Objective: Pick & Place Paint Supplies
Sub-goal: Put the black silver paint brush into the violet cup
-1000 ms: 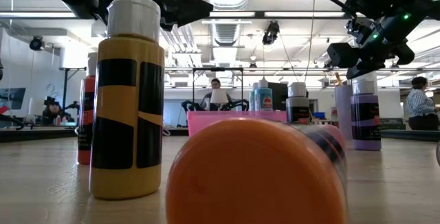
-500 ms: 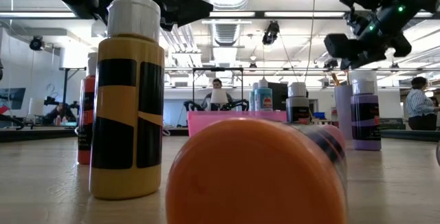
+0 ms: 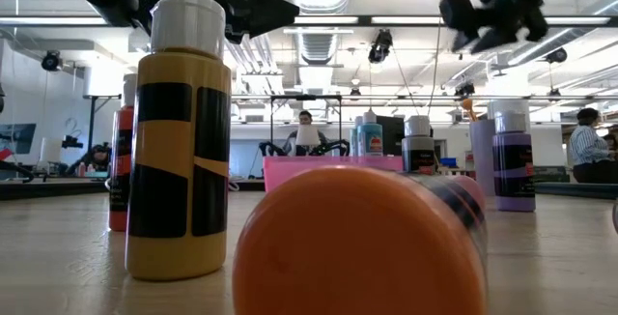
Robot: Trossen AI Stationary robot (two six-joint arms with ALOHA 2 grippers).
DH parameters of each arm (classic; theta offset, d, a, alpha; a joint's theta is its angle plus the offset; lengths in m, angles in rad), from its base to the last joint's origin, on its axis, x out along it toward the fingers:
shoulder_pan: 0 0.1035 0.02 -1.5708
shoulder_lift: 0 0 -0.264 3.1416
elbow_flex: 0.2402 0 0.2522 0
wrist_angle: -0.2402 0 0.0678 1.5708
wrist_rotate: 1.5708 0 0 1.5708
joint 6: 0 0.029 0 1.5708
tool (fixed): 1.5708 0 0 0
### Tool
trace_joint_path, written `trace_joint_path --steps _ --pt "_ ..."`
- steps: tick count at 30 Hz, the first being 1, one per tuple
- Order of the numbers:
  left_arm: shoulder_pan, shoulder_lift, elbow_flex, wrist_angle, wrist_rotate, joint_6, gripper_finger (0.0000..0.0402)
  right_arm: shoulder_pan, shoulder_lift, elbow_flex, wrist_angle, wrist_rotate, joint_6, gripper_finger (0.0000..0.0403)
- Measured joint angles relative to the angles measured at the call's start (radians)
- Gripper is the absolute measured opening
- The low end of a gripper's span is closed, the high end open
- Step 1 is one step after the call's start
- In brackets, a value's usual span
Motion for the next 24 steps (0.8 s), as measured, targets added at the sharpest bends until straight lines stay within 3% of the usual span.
trace_joint_path --steps 5,10,18,24 --pt "0.0 0.0 0.0 0.0 0.0 0.0 0.0207 0.0 0.0 0.011 0.217 -0.245 -0.188 0.0178" --pt "0.0 0.0 0.0 0.0 0.0 0.0 0.0207 0.0 0.003 0.011 0.342 -0.473 -0.262 0.0156" --pt "0.0 0.0 0.0 -0.003 0.0 -0.006 0.0207 0.001 0.007 0.011 0.361 -0.599 -0.261 0.0117" --pt "0.0 0.0 0.001 -0.058 0.0 -0.106 0.0207 0.038 0.044 0.011 0.356 -0.694 -0.309 0.0092"
